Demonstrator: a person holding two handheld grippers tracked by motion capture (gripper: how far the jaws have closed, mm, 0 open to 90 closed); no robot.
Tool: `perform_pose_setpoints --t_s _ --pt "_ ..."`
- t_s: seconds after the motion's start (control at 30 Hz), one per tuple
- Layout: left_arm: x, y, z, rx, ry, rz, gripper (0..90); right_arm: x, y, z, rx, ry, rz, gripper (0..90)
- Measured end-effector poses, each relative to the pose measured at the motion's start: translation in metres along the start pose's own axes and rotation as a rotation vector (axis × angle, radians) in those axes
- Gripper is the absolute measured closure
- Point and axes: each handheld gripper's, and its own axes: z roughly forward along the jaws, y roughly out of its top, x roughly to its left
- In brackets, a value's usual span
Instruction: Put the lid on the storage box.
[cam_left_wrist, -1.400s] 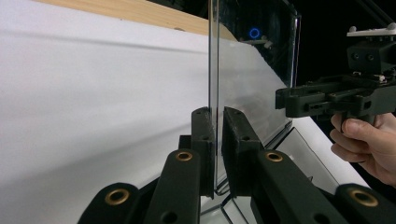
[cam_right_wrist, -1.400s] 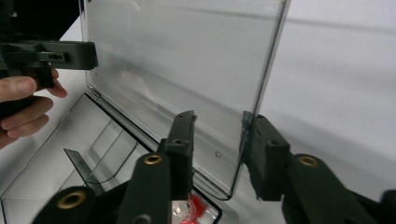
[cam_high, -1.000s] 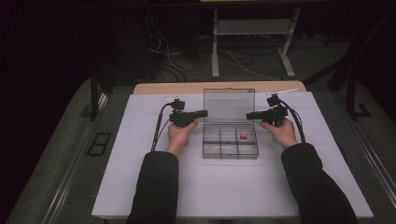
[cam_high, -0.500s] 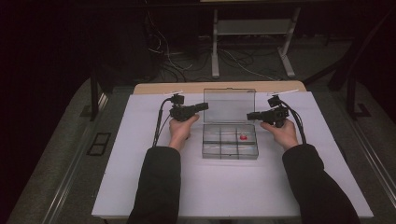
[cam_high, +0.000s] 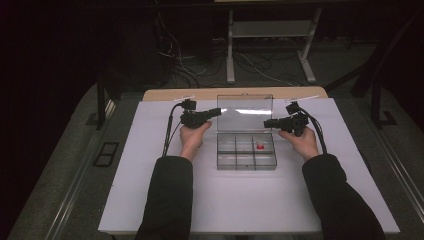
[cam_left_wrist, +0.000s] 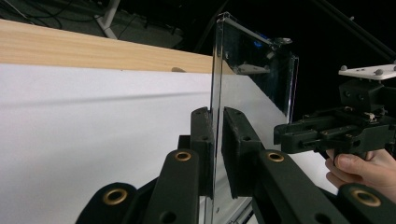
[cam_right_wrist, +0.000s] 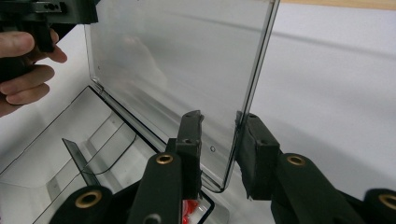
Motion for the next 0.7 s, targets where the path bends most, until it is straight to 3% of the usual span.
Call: perform_pose_setpoints --t_s 0.17,0.7 --pt "-0.002 -0.001 -0.003 -0.013 -0.013 0.018 81.8 0.0 0.0 -0.002 -0.002 0.008 -0.001 69.6" --pt "-0.006 -0.007 -0.012 -0.031 -0.039 0.065 81.5 0.004 0.026 -0.023 -0.116 -0.003 -0.021 63.6"
